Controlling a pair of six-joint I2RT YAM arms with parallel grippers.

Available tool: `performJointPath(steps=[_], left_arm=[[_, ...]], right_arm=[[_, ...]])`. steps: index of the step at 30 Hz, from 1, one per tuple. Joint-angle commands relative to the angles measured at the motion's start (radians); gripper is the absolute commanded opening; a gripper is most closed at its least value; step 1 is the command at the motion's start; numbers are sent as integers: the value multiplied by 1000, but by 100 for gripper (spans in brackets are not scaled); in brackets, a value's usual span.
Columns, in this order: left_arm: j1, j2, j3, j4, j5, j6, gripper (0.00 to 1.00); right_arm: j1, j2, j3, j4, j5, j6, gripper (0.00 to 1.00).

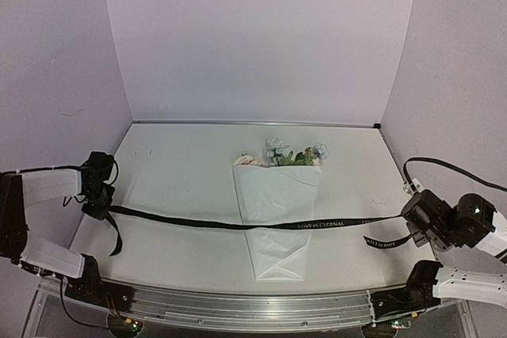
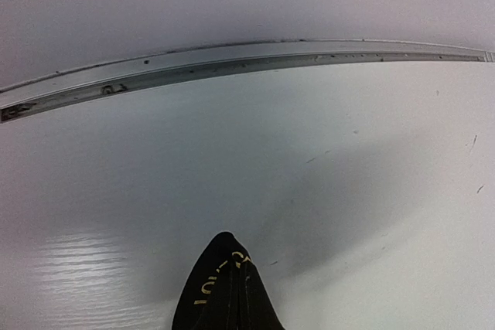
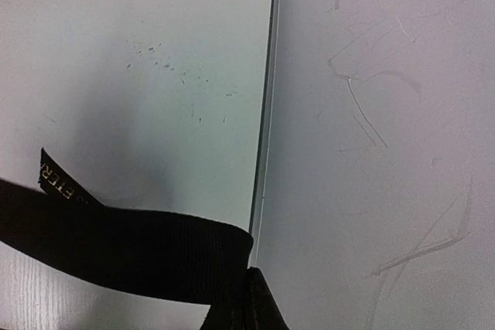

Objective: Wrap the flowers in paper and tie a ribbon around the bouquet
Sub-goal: Straighten the ribbon at the center of the board.

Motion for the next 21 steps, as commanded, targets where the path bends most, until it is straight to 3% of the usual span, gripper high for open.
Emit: performJointPath(steps=[1, 7, 15, 18, 21], left_arm=[[3, -148, -73, -112, -11, -7, 0], [-8, -262, -129, -108, 35, 64, 0], [-40, -298, -195, -71, 62, 147, 0], [-43, -314, -223, -32, 97, 183, 1], [-43, -325, -215, -28, 119, 219, 12]], right_arm=[[-1, -23, -26, -87, 121, 75, 0], [-39, 40, -16, -103, 238, 20, 0], [-76, 135, -40, -138, 167, 129, 0], [-85, 170, -56, -140, 159, 180, 10], [-93, 202, -47, -139, 137, 189, 22]])
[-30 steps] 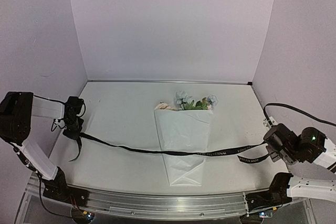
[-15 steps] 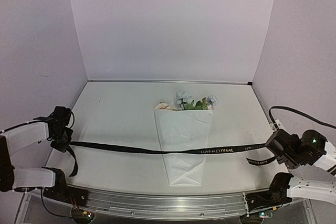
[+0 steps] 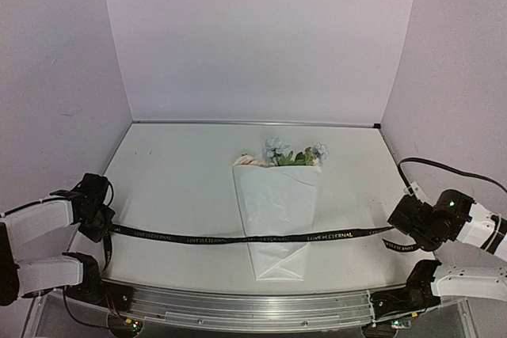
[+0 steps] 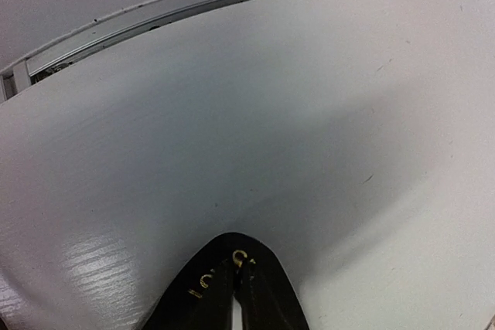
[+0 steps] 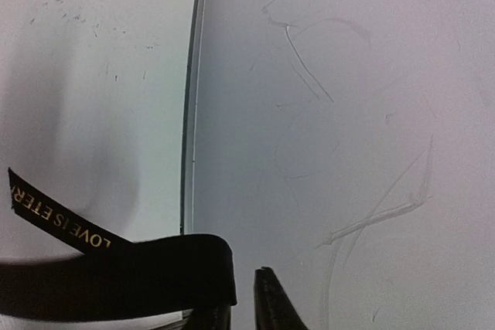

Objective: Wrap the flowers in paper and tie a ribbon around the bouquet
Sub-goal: Straighten the ribbon at the center of the board, then move the folded bouquet to the center of the board.

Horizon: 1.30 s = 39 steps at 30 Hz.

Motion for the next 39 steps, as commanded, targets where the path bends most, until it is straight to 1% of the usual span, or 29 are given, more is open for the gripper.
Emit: performJointPath(steps=[1, 2, 4, 5, 9, 11, 12, 14, 16, 19, 21, 25, 27, 30, 32, 33, 36, 39], left_arm=[[-5, -32, 13, 41, 38, 86, 18], [-4, -39, 23, 35, 41, 98, 23], [-5, -64, 43, 28, 54, 122, 45], [-5, -79, 50, 27, 63, 132, 52], [-5, -138, 92, 17, 94, 196, 72], [-5, -166, 118, 14, 107, 234, 78], [-5, -177, 134, 15, 119, 263, 81], [-5, -193, 169, 19, 142, 321, 83], [-6, -197, 199, 60, 217, 399, 83], [-17, -167, 213, 185, 426, 487, 81], [-57, -120, 216, 261, 545, 508, 78], [-226, -20, 249, 389, 581, 570, 77], [-305, 57, 257, 467, 617, 582, 76], [-409, 185, 283, 552, 633, 597, 74], [-458, 260, 300, 612, 633, 588, 73], [-475, 303, 307, 642, 656, 580, 73], [-525, 421, 337, 723, 726, 552, 71], [-584, 529, 389, 764, 737, 542, 71]], right_arm=[[-12, 38, 6, -63, -43, 76, 29], [-12, 35, 6, -64, -72, 85, 37], [-12, 21, 9, -65, -169, 108, 52], [-12, 13, 12, -65, -207, 116, 59], [-12, -28, 33, -78, -321, 152, 85], [-12, -56, 43, -83, -378, 173, 94], [-12, -69, 51, -86, -408, 178, 97], [-12, -89, 66, -89, -463, 180, 98], [-12, -94, 90, -78, -551, 177, 98], [-12, -45, 125, 26, -721, 170, 98], [-12, 39, 151, 112, -799, 172, 98], [-12, 236, 249, 273, -937, 187, 98], [-12, 351, 291, 366, -970, 211, 98], [-12, 503, 351, 500, -1012, 255, 98], [-13, 580, 378, 591, -1025, 281, 98], [-14, 616, 394, 624, -1031, 293, 98], [-17, 715, 434, 676, -1029, 312, 98], [-34, 777, 435, 741, -1034, 334, 98]])
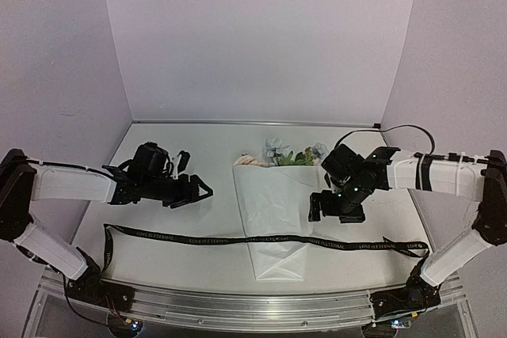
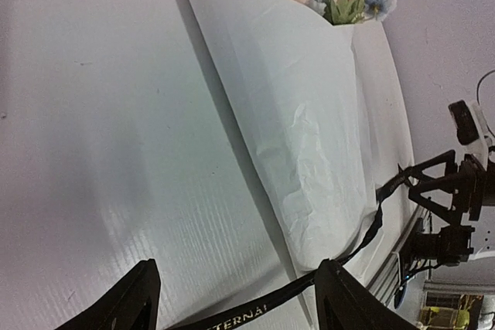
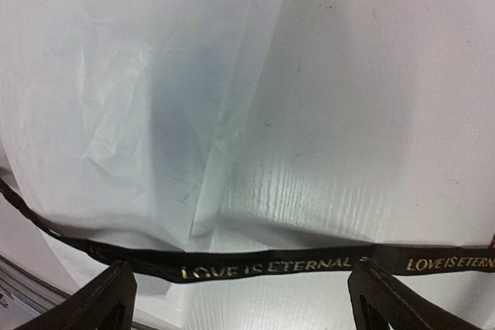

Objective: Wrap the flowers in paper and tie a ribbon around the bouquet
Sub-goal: Move the folded bouquet to the center of the board.

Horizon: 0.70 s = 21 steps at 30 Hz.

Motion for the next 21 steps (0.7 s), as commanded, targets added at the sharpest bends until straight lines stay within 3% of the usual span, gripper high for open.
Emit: performJointPath(steps=[1, 9, 21], left_arm=[[-73, 138, 112, 158, 70, -21, 71], [-119, 333, 210, 213, 125, -61, 65], [-143, 488, 320, 157, 128, -99, 56]], right_arm=[[-32, 74, 33, 152, -24, 64, 98], [-93, 193, -22, 394, -144, 165, 91], [-108, 253, -62, 468, -198, 218, 72]])
